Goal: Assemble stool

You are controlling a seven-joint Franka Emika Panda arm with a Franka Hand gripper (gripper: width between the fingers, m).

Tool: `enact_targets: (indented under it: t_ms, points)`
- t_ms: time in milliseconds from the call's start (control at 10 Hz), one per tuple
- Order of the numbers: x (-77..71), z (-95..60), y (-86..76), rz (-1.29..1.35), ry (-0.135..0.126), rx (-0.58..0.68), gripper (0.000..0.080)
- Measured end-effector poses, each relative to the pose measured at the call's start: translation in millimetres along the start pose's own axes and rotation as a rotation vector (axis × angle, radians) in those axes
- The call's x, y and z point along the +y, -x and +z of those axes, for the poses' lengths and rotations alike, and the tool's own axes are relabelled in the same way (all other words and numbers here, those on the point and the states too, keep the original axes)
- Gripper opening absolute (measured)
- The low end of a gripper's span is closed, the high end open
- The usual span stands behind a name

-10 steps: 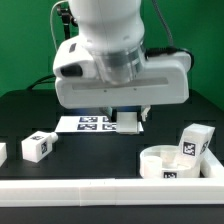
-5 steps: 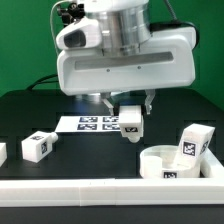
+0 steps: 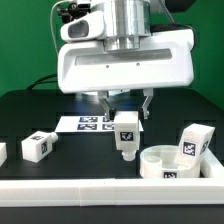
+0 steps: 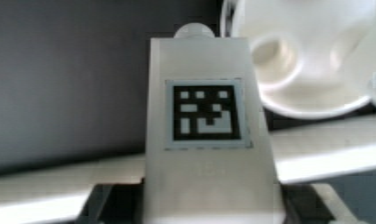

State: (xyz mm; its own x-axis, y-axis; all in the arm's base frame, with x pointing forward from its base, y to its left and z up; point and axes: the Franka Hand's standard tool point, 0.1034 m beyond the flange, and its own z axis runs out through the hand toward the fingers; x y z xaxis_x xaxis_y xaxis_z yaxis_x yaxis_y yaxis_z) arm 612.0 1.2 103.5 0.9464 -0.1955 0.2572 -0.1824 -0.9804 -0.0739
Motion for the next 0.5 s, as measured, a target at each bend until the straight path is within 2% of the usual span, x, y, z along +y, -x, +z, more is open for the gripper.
enact_targets:
  t_ms: [300,500]
  points:
    - [-7.9,-12.6,-15.4,0.011,-0.017,-0.026,0.0337]
    - [-7.0,-10.6,-13.2,0.011,-0.015,-0.028,0.0337]
